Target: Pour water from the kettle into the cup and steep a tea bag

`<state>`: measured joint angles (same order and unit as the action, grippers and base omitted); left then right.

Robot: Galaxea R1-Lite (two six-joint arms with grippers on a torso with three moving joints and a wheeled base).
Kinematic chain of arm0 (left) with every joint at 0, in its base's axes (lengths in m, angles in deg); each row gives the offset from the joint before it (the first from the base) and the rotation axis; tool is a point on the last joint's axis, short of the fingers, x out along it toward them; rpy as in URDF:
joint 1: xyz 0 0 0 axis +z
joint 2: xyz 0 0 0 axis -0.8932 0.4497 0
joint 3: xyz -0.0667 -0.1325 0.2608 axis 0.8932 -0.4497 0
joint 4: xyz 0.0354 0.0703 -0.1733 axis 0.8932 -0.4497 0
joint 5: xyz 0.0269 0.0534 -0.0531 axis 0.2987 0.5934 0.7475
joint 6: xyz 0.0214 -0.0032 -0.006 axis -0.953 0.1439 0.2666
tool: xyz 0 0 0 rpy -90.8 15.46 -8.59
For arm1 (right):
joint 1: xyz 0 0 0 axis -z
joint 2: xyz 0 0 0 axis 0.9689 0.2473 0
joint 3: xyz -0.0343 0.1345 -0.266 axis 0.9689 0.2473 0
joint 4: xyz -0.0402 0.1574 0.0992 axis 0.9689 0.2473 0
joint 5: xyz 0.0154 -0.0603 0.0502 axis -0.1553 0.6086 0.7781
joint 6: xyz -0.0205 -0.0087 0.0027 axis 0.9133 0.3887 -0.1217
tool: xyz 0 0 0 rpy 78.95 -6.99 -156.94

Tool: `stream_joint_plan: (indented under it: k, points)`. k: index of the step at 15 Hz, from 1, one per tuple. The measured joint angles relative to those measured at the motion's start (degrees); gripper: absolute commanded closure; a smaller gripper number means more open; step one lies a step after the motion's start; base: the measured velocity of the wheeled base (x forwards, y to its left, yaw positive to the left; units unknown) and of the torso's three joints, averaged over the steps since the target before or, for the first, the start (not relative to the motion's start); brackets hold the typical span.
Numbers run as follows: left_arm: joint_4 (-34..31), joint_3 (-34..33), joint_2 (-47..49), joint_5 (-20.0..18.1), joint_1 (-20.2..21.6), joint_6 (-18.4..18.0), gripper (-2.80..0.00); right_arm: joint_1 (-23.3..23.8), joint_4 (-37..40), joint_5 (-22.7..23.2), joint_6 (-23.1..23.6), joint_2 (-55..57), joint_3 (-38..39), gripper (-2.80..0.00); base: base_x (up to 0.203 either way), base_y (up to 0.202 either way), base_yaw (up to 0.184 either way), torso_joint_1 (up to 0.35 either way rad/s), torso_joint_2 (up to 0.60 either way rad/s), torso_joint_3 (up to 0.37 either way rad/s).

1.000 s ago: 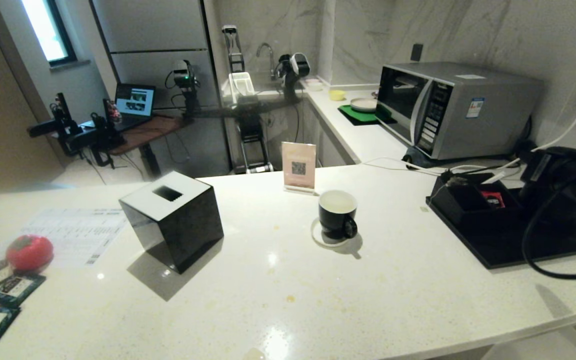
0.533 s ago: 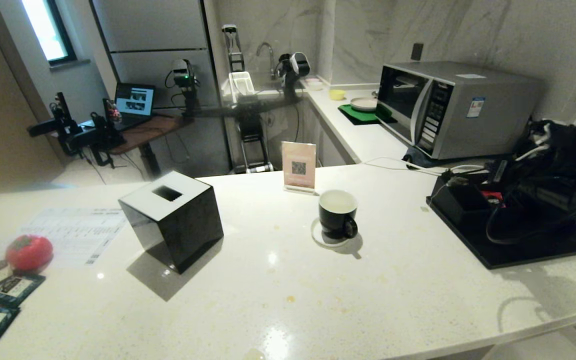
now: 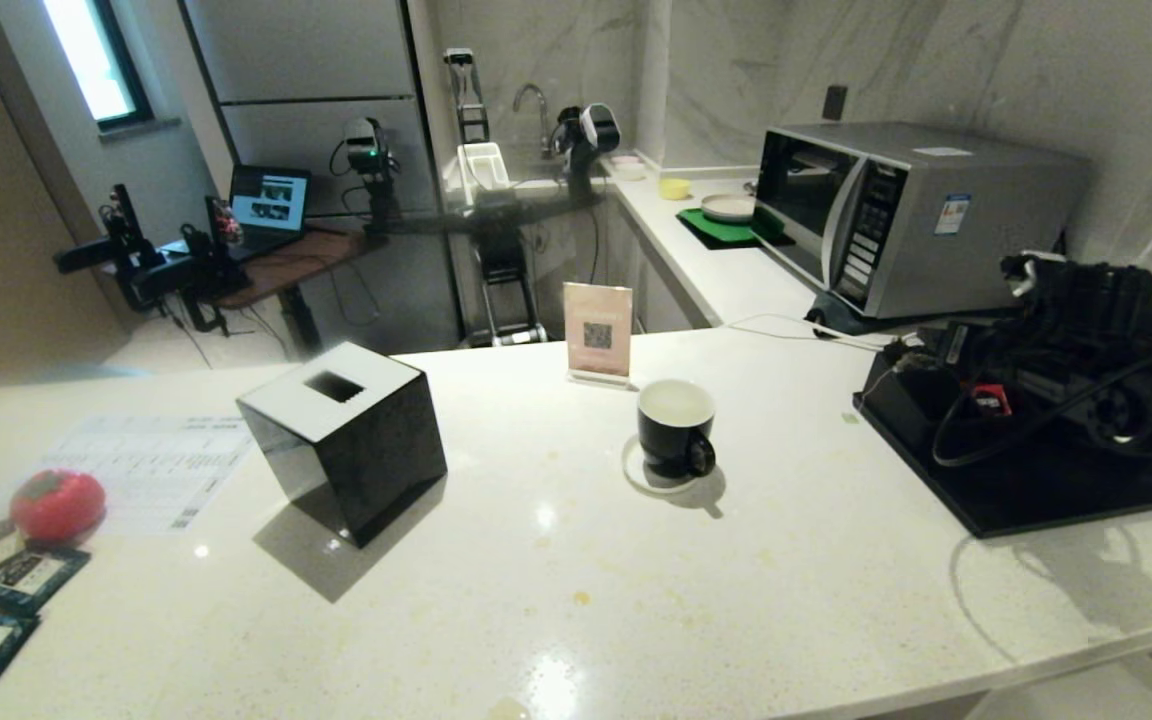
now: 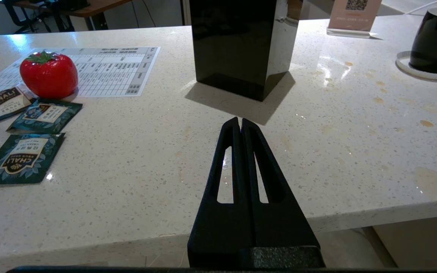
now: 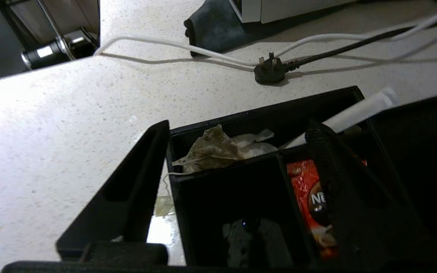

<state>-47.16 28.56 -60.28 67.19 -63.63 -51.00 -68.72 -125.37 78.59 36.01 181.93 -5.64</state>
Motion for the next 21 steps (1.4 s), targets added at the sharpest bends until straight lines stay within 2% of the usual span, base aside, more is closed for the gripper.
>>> stream_joint_plan:
  k: [5, 21]
  points:
    - [0.0, 0.0, 0.0, 0.0, 0.0, 0.0, 0.0, 0.2, -2.8, 4.1, 3.4, 2.4, -0.6, -2.8, 0.0, 0.0, 0.0, 0.0, 0.0, 0.0]
    - [0.0, 0.0, 0.0, 0.0, 0.0, 0.1, 0.0, 0.9, -8.5, 4.2, 5.3, 7.5, 0.2, -2.8, 0.0, 0.0, 0.0, 0.0, 0.0, 0.0]
